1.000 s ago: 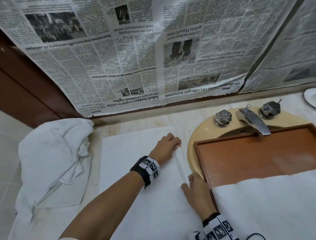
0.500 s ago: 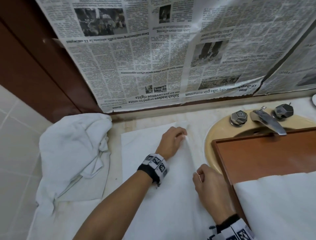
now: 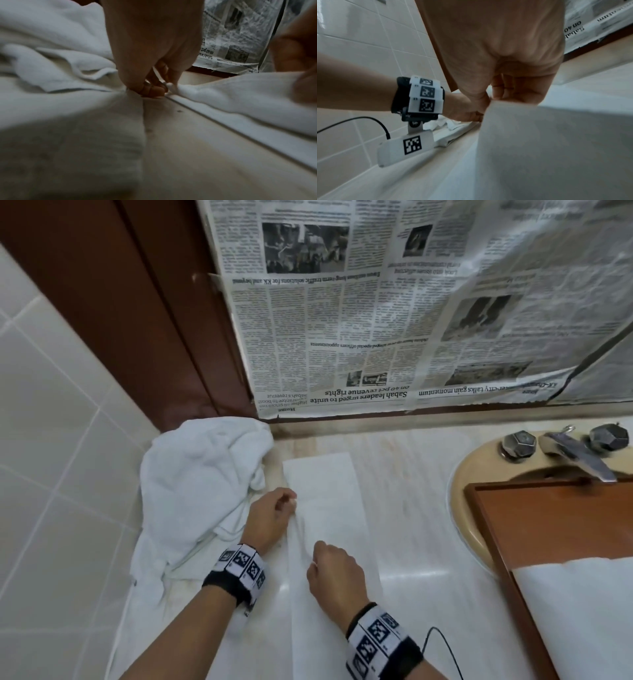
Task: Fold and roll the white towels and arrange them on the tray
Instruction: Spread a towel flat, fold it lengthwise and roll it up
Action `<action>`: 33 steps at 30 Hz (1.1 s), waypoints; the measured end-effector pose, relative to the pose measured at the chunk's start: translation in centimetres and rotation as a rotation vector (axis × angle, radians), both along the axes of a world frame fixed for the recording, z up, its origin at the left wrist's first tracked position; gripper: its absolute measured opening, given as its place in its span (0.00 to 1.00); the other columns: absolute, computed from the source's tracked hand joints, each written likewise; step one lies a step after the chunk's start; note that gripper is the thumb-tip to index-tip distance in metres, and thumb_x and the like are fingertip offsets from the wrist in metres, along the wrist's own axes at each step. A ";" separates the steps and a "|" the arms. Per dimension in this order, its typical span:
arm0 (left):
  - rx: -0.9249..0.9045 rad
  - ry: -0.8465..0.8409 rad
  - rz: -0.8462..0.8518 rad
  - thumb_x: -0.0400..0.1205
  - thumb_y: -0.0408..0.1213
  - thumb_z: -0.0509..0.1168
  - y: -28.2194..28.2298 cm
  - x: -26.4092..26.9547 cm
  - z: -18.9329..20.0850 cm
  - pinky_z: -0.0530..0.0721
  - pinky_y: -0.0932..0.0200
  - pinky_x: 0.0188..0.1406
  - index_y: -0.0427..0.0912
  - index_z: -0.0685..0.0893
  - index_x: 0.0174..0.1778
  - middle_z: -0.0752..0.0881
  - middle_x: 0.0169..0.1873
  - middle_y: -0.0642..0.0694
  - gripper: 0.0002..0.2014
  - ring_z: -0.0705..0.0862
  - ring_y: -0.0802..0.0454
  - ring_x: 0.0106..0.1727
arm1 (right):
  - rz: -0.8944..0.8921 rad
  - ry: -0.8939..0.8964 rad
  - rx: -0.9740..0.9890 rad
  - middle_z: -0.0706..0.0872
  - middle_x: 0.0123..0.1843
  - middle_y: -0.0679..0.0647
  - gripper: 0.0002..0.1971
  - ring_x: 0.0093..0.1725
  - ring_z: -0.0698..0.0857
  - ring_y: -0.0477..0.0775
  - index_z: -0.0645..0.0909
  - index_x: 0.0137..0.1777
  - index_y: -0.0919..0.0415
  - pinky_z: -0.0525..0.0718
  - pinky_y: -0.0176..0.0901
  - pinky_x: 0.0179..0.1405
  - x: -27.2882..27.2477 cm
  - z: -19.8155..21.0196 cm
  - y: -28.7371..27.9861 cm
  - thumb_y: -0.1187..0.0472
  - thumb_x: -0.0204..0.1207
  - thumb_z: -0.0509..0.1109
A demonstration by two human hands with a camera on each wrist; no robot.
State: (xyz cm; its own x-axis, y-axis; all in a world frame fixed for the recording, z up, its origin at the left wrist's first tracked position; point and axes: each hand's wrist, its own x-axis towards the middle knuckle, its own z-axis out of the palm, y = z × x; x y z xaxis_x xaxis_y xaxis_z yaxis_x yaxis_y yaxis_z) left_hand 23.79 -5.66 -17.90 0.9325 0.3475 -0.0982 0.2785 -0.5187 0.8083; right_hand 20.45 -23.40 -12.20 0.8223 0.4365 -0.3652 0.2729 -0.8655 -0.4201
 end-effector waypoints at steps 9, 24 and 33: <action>0.015 0.069 0.067 0.80 0.27 0.67 -0.8 0.5 0.2 0.79 0.69 0.46 0.44 0.76 0.68 0.85 0.47 0.49 0.20 0.83 0.55 0.44 | 0.026 -0.013 -0.014 0.72 0.44 0.50 0.05 0.40 0.72 0.55 0.63 0.47 0.56 0.54 0.39 0.24 -1.6 -0.7 0.7 0.61 0.84 0.56; 0.526 0.071 -0.150 0.88 0.50 0.43 -2.4 -0.5 -1.5 0.61 0.38 0.81 0.46 0.69 0.83 0.66 0.84 0.45 0.29 0.62 0.37 0.84 | 0.233 -0.269 0.122 0.84 0.68 0.61 0.27 0.68 0.83 0.64 0.81 0.69 0.65 0.84 0.58 0.62 7.2 -3.3 -2.5 0.50 0.84 0.48; 0.670 0.336 -0.179 0.84 0.58 0.28 -2.0 0.5 -1.9 0.47 0.40 0.84 0.62 0.44 0.88 0.44 0.87 0.63 0.32 0.44 0.42 0.88 | 0.348 -0.210 -0.173 0.34 0.87 0.40 0.31 0.87 0.36 0.50 0.34 0.87 0.46 0.36 0.59 0.84 13.5 -6.8 -2.3 0.39 0.85 0.31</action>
